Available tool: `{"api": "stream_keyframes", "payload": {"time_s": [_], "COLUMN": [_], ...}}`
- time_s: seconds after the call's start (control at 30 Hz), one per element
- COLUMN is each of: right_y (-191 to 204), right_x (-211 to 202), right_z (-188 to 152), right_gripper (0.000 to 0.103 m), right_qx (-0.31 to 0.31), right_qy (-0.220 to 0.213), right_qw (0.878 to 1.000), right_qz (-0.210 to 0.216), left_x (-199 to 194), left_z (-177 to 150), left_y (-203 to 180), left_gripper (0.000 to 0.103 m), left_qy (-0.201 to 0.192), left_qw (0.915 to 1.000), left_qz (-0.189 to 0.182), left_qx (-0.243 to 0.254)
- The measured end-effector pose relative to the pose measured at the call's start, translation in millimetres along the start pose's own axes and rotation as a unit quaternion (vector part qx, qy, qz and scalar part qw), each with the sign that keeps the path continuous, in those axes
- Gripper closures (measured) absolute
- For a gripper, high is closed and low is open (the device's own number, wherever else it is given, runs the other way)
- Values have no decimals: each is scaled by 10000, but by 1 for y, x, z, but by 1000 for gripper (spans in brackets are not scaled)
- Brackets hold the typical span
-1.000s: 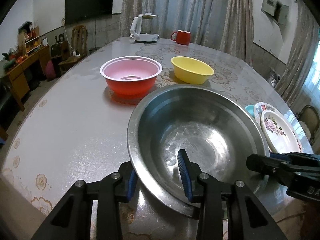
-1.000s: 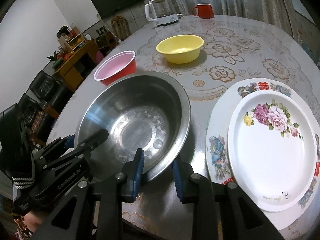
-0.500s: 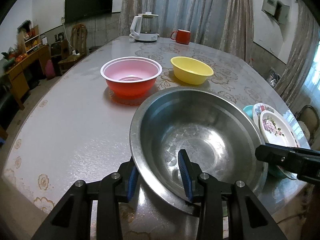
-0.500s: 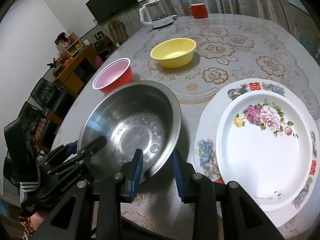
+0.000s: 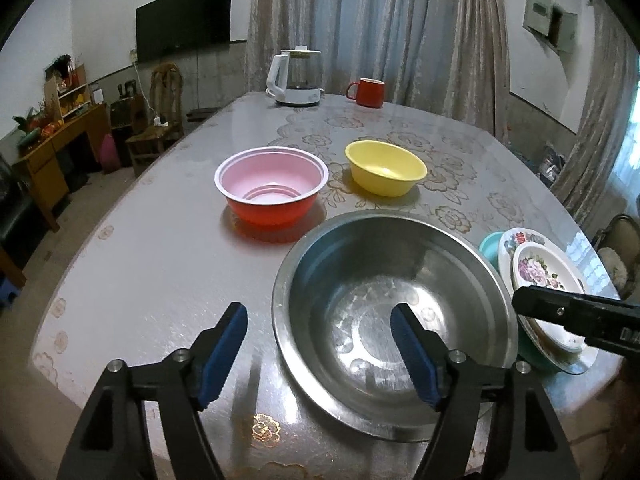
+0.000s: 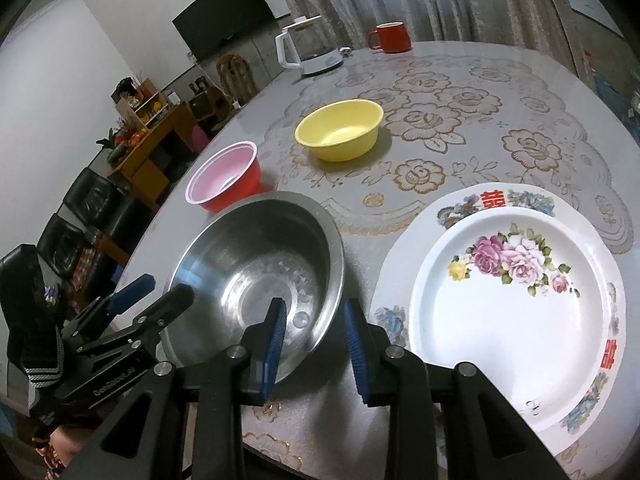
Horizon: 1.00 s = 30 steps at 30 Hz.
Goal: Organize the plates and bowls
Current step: 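Lower the steel bowl onto the table and open both grippers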
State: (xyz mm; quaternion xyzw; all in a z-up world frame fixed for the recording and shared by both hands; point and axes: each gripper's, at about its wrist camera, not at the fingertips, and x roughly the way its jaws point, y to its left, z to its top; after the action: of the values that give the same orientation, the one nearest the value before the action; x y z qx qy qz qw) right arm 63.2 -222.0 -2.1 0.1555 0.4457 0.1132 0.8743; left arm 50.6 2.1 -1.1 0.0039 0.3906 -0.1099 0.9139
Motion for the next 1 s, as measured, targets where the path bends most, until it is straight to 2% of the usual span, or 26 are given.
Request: {"api": "stream_keyframes", "payload": {"time_s": [0.47,0.73,1.0], "right_y": [-10,-18,-45], "right_x": [-9,-3,31], "right_z": [32,65,108], "right_gripper": [72,64,64], "right_qx": [-187,-283,183], "right_qy": [-271,-276,-33], "right_qw": [9993,9988,9994], "right_qz": [-192,-297,-300], "left_x": [3,9,27], "left_z": [21,53,99], "left_y": [-4,-1,1], "left_gripper": [19,15,14], "left_qy": [1,-33,-38], "left_qw": [10000,9999,9988], "left_qz": [-45,-159,-439], "left_qx": [84,16,-217]}}
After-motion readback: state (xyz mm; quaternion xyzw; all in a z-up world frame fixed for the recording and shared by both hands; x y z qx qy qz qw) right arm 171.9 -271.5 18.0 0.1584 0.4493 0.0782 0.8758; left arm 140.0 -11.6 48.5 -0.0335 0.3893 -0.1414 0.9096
